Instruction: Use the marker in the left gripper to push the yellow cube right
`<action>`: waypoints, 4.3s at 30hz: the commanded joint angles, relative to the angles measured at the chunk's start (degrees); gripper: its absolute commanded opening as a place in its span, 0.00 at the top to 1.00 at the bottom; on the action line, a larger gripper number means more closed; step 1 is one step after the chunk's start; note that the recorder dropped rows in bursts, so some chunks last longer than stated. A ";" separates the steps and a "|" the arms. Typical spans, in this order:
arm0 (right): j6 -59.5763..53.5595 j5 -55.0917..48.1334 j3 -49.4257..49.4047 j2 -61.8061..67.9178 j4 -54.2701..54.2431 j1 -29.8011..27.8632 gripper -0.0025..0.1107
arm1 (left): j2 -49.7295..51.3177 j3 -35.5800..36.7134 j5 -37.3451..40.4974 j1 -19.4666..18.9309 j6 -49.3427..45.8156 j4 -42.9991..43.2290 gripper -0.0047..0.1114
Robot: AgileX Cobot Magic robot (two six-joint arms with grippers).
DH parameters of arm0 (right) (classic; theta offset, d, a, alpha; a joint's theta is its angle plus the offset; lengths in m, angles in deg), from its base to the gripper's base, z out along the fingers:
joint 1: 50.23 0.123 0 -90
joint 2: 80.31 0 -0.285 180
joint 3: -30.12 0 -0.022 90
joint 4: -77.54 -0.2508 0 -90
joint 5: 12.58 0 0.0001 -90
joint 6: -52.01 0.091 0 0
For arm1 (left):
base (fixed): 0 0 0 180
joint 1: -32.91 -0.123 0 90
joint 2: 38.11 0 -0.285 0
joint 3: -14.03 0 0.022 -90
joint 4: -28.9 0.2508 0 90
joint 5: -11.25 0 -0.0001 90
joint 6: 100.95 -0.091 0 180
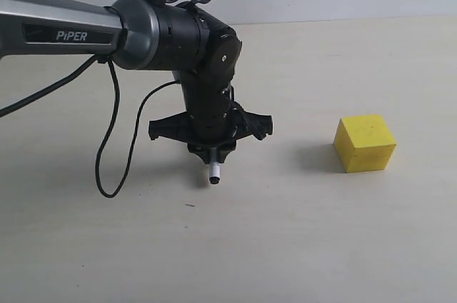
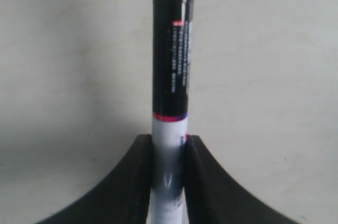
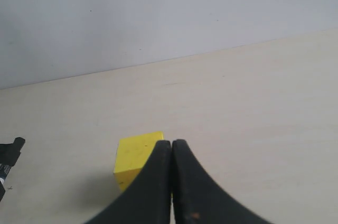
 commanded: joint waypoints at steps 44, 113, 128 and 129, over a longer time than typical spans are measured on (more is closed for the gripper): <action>-0.21 0.03 -0.30 -0.29 0.25 -0.01 0.98 | 1.20 0.24 2.17 -0.18 -2.11 0.34 0.62; -0.21 0.41 -0.30 -0.29 0.25 -0.01 0.98 | -94.42 70.24 -50.17 -29.05 -31.40 3.45 0.96; -0.21 0.41 -0.30 -0.29 0.25 -0.01 0.98 | -121.40 86.48 -46.09 -38.16 -37.65 3.45 0.96; -0.21 0.41 -0.30 -0.29 0.25 -0.01 0.98 | -122.11 87.17 -45.54 -38.16 -37.77 3.45 0.96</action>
